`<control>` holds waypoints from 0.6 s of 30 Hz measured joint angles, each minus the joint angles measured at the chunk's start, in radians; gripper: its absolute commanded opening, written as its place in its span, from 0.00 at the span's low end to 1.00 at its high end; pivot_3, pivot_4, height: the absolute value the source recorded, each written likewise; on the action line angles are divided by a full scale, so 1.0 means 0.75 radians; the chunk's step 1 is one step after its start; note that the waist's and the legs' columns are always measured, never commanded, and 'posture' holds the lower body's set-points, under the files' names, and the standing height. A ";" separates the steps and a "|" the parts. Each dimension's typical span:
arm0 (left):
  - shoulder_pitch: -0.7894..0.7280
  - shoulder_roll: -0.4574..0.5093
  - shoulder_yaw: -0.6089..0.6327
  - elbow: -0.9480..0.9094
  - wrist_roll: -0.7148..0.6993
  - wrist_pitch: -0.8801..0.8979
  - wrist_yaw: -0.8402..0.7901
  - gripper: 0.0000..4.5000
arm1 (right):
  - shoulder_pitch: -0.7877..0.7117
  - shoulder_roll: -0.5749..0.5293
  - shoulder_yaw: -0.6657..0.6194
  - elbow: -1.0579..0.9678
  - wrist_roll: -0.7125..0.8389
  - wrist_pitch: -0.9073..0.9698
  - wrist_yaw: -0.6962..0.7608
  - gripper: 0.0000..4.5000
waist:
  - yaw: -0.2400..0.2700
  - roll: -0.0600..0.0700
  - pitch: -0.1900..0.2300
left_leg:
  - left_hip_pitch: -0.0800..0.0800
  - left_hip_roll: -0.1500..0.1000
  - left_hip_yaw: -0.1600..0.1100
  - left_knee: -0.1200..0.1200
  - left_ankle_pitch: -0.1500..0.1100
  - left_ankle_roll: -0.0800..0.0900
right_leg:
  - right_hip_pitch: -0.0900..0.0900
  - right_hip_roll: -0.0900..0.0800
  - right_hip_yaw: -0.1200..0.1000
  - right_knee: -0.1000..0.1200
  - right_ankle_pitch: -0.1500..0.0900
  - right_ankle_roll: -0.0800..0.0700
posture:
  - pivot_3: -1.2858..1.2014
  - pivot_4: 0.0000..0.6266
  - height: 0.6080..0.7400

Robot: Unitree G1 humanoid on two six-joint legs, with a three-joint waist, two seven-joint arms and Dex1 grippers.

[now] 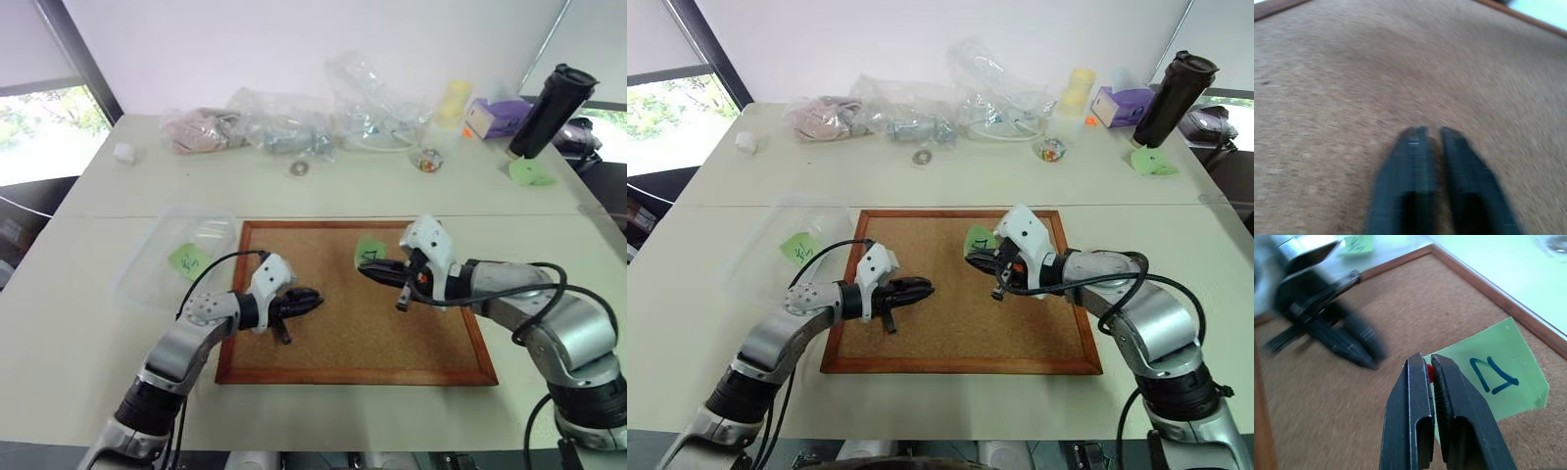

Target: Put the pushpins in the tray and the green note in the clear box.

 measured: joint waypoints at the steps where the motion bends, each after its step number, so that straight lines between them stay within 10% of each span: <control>1: -0.018 -0.007 0.023 0.000 -0.030 0.025 -0.002 0.64 | 0.000 -0.015 0.001 -0.008 0.001 -0.001 0.008 0.00 | -0.001 -0.001 0.001 | 0.000 0.000 0.000 0.000 0.000 0.000 | 0.000 0.000 0.000 0.000 0.000 0.000 | 0.52 0.24 1.00; 5: -0.081 -0.057 0.086 -0.005 -0.195 0.151 -0.026 0.98 | -0.003 -0.066 0.026 -0.021 -0.017 -0.031 0.035 0.00 | 0.000 -0.003 0.003 | -0.001 0.000 0.000 0.000 0.000 0.000 | 0.000 0.000 0.000 0.000 0.000 0.000 | 0.52 0.24 1.00; 18: -0.326 -0.233 0.199 0.155 -0.404 0.311 0.046 0.98 | -0.069 -0.153 0.191 -0.016 -0.163 -0.198 0.163 0.00 | -0.001 -0.009 0.007 | 0.000 -0.001 0.000 0.002 0.002 -0.003 | 0.000 0.002 -0.001 0.000 0.000 0.001 | 0.52 0.24 1.00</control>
